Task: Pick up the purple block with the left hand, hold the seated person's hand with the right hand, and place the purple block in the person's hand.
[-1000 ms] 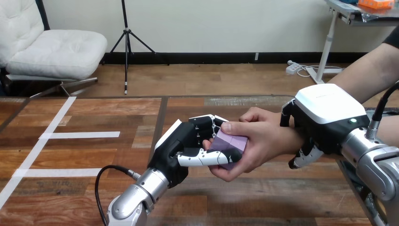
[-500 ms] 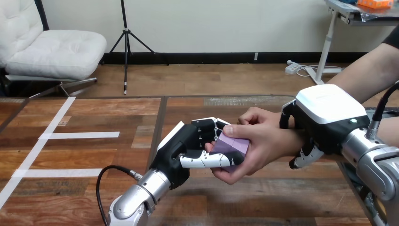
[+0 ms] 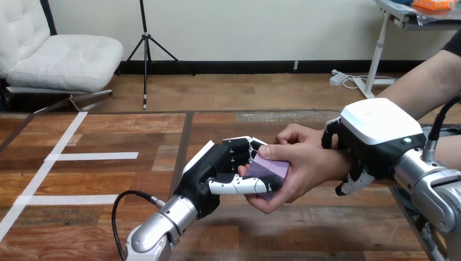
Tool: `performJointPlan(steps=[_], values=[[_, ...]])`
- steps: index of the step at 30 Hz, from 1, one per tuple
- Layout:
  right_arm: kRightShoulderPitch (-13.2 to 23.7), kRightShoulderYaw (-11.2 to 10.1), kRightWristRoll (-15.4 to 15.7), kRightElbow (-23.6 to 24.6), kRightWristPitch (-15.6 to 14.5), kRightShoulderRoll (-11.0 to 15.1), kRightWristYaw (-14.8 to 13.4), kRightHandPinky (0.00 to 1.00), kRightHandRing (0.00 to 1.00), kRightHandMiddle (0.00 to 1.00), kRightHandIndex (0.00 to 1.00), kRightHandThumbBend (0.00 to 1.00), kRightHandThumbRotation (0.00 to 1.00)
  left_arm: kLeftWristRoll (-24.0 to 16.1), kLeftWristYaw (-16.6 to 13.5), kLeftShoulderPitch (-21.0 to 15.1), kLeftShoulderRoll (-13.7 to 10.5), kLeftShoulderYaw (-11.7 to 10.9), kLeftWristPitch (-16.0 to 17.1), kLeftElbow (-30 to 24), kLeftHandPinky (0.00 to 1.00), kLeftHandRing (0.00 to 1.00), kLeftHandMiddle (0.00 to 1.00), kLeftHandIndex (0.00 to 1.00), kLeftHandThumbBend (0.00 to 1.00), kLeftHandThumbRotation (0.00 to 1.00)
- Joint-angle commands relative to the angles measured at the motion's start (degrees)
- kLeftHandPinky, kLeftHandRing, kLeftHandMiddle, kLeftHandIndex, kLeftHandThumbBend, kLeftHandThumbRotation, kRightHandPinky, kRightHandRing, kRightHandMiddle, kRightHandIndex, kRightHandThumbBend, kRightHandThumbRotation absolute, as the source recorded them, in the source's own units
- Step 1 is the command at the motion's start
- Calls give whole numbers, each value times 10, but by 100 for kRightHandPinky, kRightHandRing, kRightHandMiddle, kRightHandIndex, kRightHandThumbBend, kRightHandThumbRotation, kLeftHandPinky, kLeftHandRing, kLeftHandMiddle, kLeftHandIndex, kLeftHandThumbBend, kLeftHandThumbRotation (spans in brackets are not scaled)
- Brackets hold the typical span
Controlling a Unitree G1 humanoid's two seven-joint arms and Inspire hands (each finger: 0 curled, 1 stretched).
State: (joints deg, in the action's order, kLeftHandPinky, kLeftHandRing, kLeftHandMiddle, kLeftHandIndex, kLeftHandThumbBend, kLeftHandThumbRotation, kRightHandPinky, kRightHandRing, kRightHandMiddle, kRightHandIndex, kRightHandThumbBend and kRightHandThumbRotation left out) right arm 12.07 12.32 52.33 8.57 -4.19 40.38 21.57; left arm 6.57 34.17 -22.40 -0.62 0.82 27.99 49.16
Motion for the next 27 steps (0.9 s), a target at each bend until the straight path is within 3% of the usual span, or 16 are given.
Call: performJointPlan(steps=[1,14,27], values=[[32,-6,11,-4,4,4,-16,54,63,69,70,87,0,-22,5,-39,-11,16,14,-7,41,46,52,53,87,19],[29,-8,15,-14,15,10,-15,70,75,78,79,87,2,-63,-3,-39,-30,32,42,-13,67,74,78,78,94,38],[16,-15,15,-6,22,11,-23,73,77,80,81,86,5,-60,-9,-36,-31,31,46,-12,74,81,85,84,96,40]])
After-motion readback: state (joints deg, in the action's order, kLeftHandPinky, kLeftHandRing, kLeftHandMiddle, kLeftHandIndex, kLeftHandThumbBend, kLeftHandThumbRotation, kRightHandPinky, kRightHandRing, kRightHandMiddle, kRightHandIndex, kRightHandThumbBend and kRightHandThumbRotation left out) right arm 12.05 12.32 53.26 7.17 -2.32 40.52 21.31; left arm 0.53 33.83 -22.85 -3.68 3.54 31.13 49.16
